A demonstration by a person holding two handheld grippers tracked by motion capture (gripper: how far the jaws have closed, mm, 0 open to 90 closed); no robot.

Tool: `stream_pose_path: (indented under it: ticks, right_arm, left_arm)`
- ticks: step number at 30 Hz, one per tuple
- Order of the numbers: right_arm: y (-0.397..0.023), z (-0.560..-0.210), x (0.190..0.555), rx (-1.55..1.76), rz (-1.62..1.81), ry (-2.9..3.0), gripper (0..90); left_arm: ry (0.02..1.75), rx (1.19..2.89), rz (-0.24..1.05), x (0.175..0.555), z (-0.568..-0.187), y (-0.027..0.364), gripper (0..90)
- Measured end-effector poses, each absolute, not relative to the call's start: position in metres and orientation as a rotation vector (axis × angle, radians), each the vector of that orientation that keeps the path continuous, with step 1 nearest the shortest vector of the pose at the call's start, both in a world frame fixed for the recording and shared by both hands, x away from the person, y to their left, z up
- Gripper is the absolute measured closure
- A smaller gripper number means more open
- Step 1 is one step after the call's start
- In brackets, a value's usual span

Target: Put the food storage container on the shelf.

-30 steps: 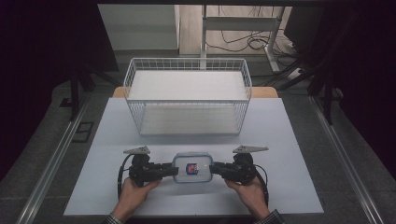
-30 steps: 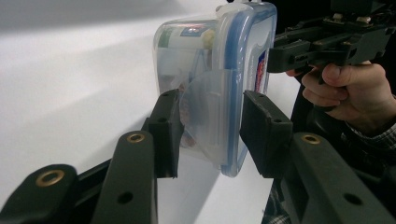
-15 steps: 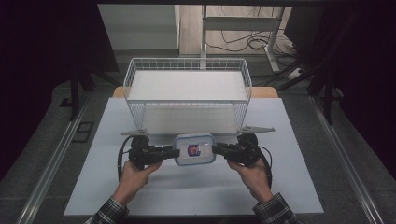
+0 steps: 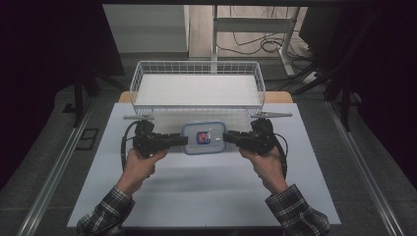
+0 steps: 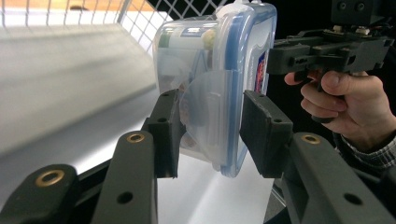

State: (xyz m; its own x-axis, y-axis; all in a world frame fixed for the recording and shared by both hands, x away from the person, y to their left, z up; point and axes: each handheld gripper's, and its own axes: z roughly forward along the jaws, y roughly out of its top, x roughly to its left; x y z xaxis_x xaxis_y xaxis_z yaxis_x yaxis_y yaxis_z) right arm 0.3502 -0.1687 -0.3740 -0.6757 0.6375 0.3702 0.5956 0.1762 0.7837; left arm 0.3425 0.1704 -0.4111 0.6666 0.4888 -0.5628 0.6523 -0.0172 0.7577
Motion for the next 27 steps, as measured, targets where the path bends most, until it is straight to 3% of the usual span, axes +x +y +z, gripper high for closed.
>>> stream_pose_path:
  ticks: [11, 27]
  right_arm:
    - [-0.163, -0.335, 0.372, 1.262, 1.582, 2.327, 71.8]
    - [-0.156, -0.315, 0.401, 1.309, 1.587, 2.282, 71.6]
  left_arm:
    - [0.943, 1.639, -0.141, 0.366, -0.372, 0.175, 58.6]
    - [0.960, 1.616, -0.164, 0.405, -0.351, 0.181, 58.3]
